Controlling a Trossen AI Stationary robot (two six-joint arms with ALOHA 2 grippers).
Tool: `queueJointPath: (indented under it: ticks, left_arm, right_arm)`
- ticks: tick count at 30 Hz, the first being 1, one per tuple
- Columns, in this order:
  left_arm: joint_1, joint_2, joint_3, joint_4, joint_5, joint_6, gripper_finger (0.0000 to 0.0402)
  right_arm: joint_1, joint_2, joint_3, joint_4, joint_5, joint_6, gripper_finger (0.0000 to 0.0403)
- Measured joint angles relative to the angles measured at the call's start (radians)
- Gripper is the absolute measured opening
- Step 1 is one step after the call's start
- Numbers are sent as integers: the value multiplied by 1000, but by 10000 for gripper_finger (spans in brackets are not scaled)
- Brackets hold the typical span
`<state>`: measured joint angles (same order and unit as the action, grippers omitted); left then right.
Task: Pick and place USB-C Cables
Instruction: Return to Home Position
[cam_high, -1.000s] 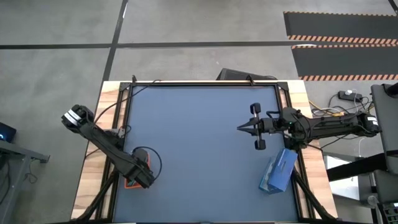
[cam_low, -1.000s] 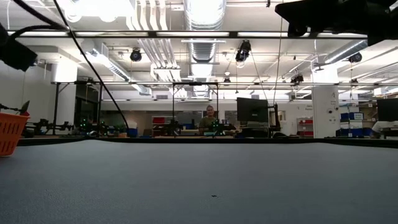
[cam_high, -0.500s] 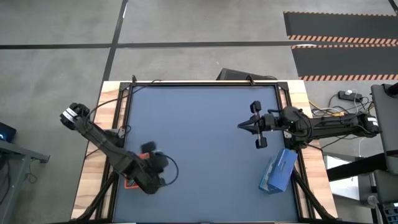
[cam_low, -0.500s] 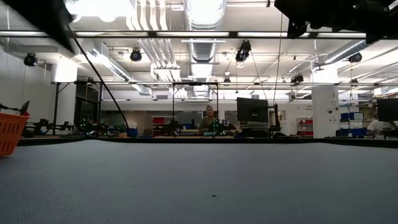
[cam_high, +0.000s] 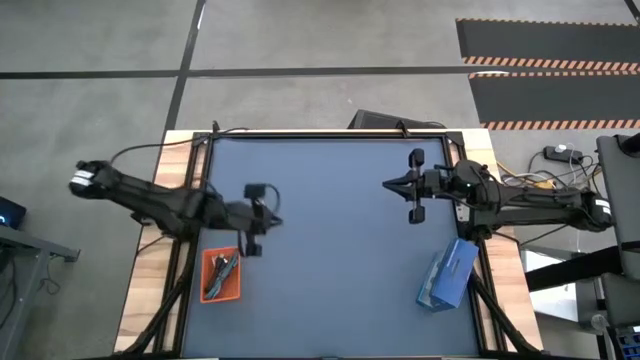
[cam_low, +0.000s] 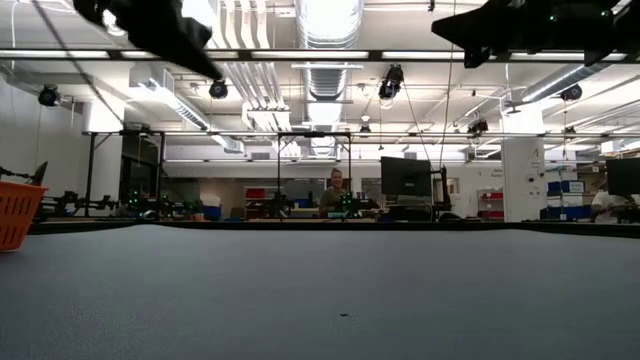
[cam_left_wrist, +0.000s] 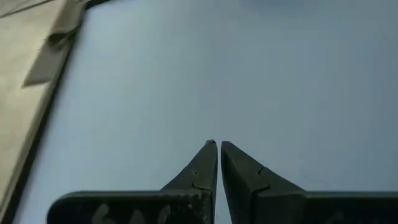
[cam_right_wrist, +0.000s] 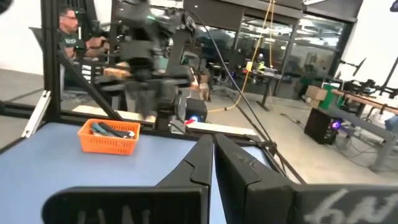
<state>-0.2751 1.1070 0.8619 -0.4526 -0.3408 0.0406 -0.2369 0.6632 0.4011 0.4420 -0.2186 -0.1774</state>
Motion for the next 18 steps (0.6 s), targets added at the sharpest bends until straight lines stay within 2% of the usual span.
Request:
queueJointPath:
  ticks: [7,18]
  left_arm:
    - [163,-325,-260,69,28,-8,6]
    - [184,-787,-477,87,24,-65,1]
  right_arm:
    - [-33,-64,-7,-70,-17,-24,9]
    - [-46,-117,-38,-169,-21,-86,9]
